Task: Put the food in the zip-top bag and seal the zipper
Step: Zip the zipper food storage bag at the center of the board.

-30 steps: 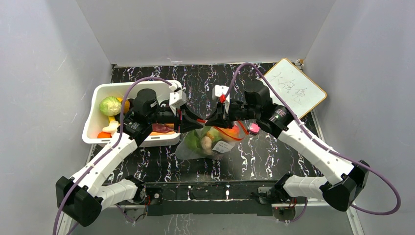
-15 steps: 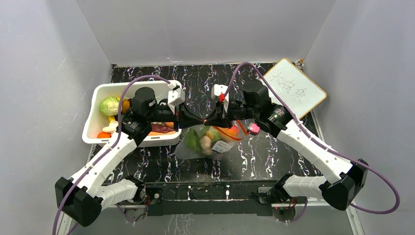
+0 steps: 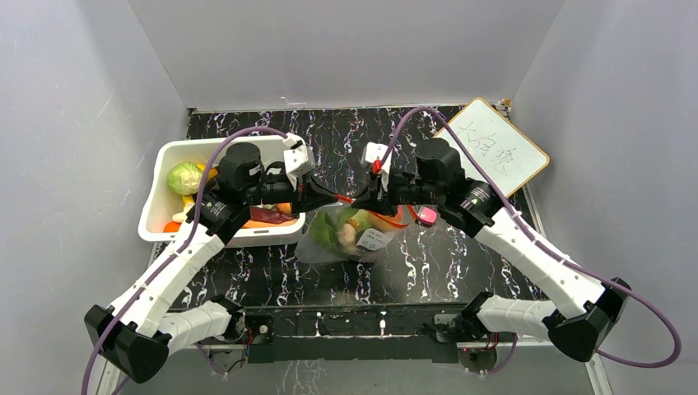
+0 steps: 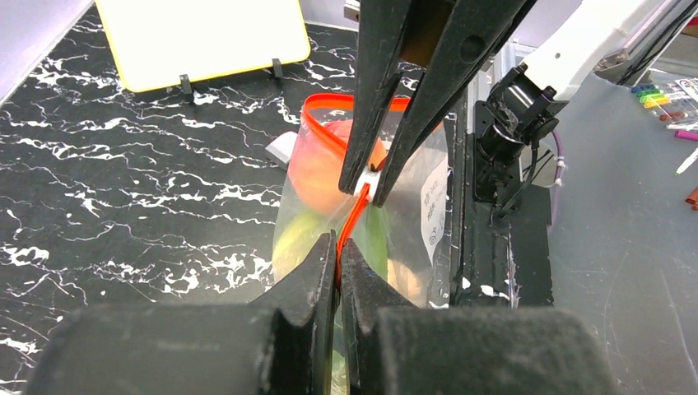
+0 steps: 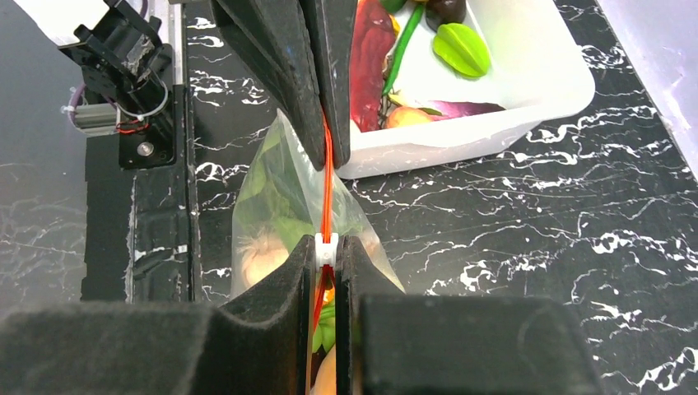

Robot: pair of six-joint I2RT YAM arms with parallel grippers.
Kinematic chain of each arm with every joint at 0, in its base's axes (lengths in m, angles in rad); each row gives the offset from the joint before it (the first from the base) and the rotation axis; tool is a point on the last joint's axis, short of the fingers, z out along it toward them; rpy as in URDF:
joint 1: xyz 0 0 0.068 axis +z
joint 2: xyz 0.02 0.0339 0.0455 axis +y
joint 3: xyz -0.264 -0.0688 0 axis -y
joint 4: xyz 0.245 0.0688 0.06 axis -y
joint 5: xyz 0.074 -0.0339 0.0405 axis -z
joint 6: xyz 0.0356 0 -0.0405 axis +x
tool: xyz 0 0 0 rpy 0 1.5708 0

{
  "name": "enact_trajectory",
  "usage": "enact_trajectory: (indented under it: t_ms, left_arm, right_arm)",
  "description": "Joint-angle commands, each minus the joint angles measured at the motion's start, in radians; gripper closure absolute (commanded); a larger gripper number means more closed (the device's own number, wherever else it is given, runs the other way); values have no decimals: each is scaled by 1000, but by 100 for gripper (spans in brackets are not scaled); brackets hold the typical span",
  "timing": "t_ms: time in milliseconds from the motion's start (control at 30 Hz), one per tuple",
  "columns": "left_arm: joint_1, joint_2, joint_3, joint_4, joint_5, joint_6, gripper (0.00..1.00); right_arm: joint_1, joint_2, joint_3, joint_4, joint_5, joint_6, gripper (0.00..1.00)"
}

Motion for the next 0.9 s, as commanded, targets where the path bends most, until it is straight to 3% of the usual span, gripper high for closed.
enact_trajectory:
  t_ms: [0, 567, 733, 867]
  left_arm:
    - [18, -17, 61, -72, -90, 50, 100]
    - [18, 0, 99, -136, -145, 59, 100]
    - [18, -11, 94, -100, -92, 52, 100]
    - [19, -2, 96, -40, 43, 64, 64]
  right_arm:
    - [-11, -93, -13, -77, 93, -13, 100]
    - [-18, -193, -5, -230, 275, -47, 100]
    - [-18, -222, -10, -194, 227, -48, 100]
    - [-18, -215, -27, -103, 90, -37, 100]
